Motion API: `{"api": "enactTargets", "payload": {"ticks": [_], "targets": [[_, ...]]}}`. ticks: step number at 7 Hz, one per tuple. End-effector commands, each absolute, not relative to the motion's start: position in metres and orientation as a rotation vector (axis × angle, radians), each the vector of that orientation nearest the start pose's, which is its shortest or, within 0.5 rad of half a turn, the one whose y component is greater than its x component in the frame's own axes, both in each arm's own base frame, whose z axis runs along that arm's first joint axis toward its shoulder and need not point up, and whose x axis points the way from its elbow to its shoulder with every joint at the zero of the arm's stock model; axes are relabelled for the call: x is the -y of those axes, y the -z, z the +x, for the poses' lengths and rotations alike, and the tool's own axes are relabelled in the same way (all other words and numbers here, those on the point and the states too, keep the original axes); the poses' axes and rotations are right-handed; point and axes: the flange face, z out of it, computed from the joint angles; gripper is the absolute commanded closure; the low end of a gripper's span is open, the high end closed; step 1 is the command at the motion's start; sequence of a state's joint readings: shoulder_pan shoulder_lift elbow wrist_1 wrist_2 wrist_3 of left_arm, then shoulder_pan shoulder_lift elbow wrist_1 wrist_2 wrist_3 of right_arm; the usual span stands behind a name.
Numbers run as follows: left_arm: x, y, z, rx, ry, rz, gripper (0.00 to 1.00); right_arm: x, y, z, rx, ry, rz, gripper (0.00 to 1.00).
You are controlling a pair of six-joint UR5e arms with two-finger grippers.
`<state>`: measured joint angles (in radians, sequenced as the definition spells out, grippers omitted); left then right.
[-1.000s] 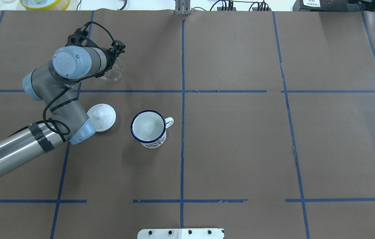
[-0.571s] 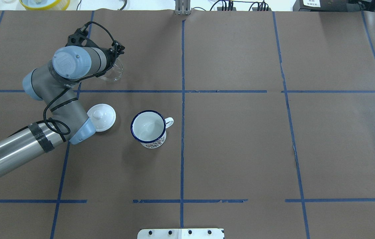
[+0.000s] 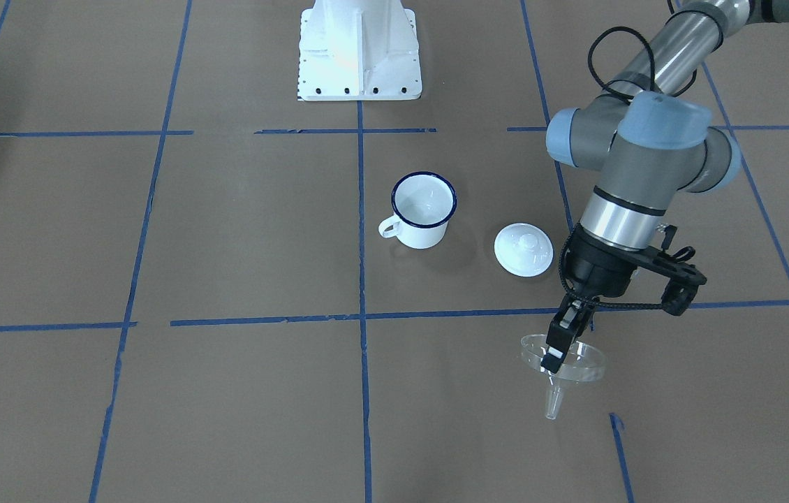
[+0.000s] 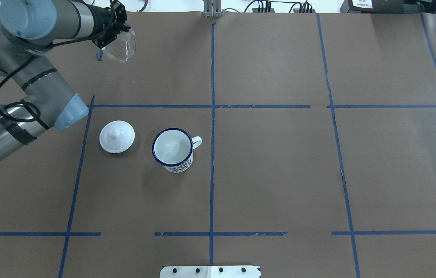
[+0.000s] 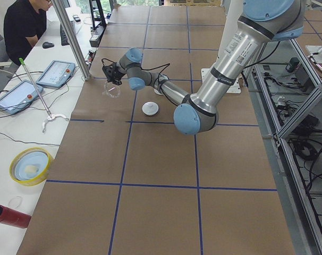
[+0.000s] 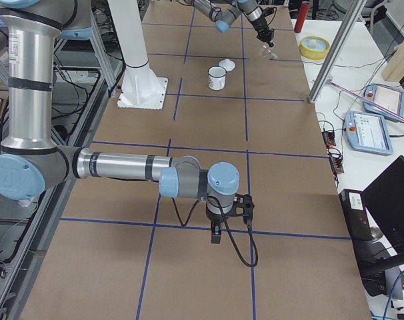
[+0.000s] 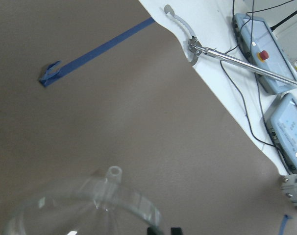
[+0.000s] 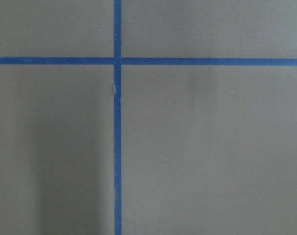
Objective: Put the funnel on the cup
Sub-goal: 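Lift the glass funnel with the left gripper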
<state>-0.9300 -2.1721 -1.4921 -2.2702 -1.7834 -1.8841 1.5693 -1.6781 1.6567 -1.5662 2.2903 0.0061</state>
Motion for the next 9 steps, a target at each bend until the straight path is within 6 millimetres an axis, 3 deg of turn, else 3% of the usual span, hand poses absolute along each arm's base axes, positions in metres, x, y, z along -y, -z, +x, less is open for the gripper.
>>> {"api": "enactTargets", "payload": {"ticks": [1,3,4,5,7,9], "targets": [[0.592,-0.211,0.284,-1.203,0.8,0.196,1.0,0.445,-0.67,0.067,0.719,-0.01,-0.019,0.0],[0.56,-0.178,0.265,-1.055,0.682,0.225,1.0,0.445,-0.67,0.067,0.719,-0.01,-0.019,0.0],[0.55,-0.166,0.27,-0.998,0.637,0.186,1.0,0.446,-0.669,0.067,0.719,-0.01,-0.017,0.0],[0.529,-0.141,0.292,-0.947,0.537,0.142,1.0,0.446,-0.669,0.067,0.719,-0.01,-0.017,0.0],[0.476,-0.114,0.372,-0.878,0.328,0.083,1.0,0.446,-0.669,0.067,0.719,-0.01,-0.017,0.0],[0.424,-0.084,0.431,-0.81,0.231,0.08,1.0,0.445,-0.67,0.067,0.719,-0.01,-0.019,0.0]]}}
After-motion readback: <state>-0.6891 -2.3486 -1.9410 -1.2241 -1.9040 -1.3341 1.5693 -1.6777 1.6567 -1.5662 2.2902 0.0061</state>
